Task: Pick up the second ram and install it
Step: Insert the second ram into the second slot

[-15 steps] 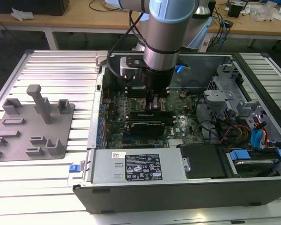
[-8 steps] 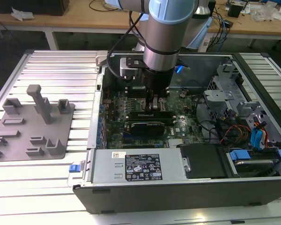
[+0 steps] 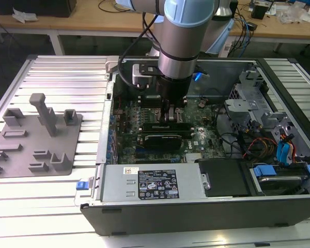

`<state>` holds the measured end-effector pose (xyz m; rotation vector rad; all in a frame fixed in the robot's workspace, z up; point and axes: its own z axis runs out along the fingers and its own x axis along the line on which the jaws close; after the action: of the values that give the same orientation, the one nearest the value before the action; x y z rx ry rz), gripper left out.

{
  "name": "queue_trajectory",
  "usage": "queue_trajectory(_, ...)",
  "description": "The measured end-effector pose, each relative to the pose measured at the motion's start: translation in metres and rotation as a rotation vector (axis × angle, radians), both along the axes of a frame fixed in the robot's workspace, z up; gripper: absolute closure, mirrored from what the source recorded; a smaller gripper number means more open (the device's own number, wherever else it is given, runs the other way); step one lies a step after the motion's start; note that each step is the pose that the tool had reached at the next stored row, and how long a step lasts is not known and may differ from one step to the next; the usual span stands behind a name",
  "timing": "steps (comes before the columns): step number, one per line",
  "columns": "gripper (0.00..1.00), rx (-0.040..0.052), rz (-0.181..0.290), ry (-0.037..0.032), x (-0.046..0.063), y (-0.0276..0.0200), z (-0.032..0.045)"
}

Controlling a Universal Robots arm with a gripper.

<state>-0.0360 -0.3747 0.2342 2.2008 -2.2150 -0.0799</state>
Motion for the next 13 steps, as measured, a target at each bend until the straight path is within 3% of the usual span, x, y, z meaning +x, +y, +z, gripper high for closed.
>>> queue_trajectory(13,0.91,-0.0003,0.010,0.0002,0.0006,0.0000,-0.0006)
